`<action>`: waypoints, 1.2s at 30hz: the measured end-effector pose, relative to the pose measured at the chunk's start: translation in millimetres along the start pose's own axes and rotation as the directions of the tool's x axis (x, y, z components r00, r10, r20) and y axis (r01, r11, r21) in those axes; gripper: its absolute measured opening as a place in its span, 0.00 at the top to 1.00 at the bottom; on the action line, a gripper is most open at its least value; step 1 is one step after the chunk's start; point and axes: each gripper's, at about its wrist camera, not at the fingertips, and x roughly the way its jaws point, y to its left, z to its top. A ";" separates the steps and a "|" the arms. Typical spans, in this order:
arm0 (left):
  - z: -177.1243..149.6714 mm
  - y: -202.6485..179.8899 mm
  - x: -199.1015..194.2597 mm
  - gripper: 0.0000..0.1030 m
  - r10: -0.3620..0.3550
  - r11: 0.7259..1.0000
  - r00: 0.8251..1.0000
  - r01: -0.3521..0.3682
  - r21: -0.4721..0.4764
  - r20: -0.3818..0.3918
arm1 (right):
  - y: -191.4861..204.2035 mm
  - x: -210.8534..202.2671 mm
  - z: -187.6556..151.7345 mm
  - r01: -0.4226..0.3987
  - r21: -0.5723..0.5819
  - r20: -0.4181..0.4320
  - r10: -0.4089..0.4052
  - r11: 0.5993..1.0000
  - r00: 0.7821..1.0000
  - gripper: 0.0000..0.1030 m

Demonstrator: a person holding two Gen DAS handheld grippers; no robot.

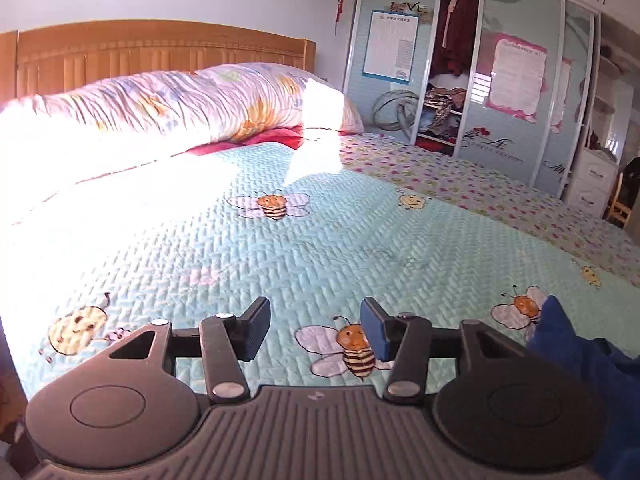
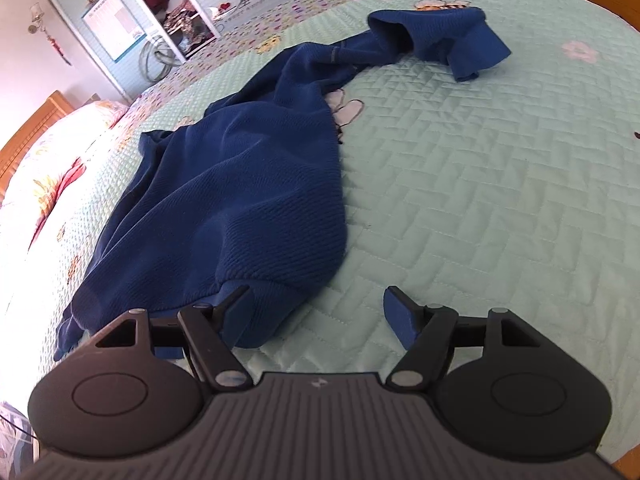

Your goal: Fold clothes

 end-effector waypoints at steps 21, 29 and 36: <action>-86.4 -101.7 57.2 0.93 -0.116 0.883 0.984 0.163 0.440 -0.131 | 5.1 13.6 4.7 0.017 -0.026 -0.038 -0.018 1.000 0.999 0.24; -13.5 -13.9 65.6 0.54 0.072 0.996 0.997 -0.070 0.053 -0.042 | 5.8 15.2 3.7 0.008 -0.049 -0.028 -0.010 0.999 1.000 0.22; -125.6 -83.0 2.7 0.53 -0.251 0.776 0.939 0.341 0.531 -0.237 | 8.3 5.5 -1.4 -0.005 -0.141 -0.002 0.005 0.990 1.000 0.22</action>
